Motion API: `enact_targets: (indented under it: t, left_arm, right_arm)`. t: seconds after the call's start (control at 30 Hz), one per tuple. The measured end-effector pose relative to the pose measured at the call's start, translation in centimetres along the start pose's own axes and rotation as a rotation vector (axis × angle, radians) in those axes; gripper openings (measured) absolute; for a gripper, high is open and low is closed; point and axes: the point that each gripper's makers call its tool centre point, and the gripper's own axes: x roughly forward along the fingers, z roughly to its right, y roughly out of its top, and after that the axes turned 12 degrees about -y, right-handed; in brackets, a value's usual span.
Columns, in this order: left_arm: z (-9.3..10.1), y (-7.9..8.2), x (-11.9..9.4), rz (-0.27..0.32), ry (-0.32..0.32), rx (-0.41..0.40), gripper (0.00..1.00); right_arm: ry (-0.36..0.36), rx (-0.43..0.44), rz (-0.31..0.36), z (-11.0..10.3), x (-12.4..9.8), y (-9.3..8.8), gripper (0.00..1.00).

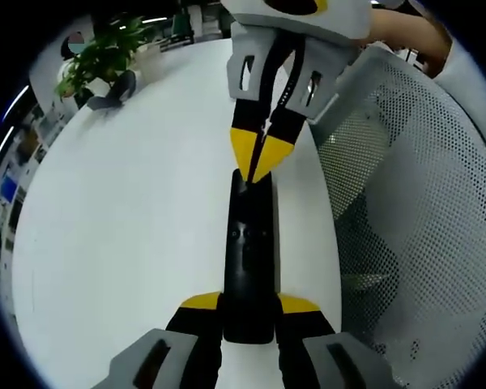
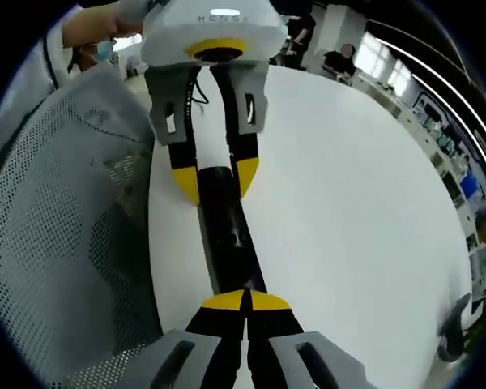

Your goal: Press the specified remote control buttons in sequence, fully releasing each button before pressing the next.

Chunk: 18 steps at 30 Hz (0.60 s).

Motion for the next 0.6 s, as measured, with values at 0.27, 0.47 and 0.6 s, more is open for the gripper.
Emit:
enact_targets:
  t: [0.27,0.47,0.6]
  left_arm:
    - [0.0,0.0,0.0,-0.001,-0.003,-0.002,0.24]
    - [0.0,-0.1,0.0,-0.011,0.002,-0.002,0.24]
    - [0.0,-0.1,0.0,-0.008,-0.002,0.004,0.24]
  right_arm:
    - [-0.029,0.28,0.079,0.7,0.0,0.1,0.0]
    - [0.025,0.245,0.121,0.4,-0.3,1.2,0.0]
    - [0.033,0.135,0.096,0.2,0.0,1.3,0.0]
